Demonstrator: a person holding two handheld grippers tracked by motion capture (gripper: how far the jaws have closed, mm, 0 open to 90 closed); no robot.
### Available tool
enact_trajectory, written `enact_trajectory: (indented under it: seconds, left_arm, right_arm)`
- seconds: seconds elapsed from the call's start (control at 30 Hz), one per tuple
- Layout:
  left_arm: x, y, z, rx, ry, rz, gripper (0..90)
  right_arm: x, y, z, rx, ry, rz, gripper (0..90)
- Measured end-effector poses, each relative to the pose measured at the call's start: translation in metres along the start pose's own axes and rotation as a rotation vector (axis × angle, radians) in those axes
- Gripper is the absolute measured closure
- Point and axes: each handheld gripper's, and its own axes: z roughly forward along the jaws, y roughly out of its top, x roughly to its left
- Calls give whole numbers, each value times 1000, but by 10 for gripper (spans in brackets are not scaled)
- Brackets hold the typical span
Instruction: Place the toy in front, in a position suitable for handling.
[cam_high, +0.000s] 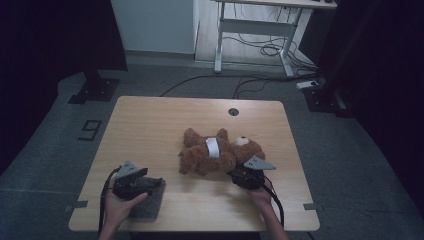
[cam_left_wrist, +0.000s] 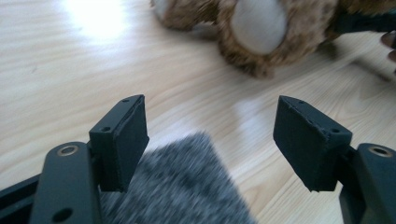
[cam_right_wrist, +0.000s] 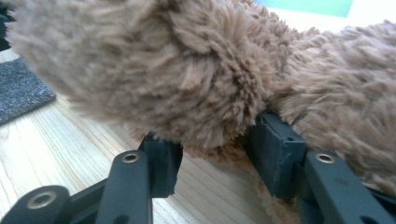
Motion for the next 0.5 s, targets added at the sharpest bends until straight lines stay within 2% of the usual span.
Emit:
enact_trajectory:
  seconds: [0.07, 0.23, 0.5]
  left_arm:
    - [7, -8, -5, 13, 23, -13, 262]
    - [16, -12, -10, 18, 51, -27, 262]
    - [25, -16, -16, 22, 69, -45, 255]
  right_arm:
    - [1, -1, 1, 0, -5, -5, 518]
    - [2, -1, 1, 8, -10, -10, 495]
    - [5, -1, 1, 14, -25, -20, 442]
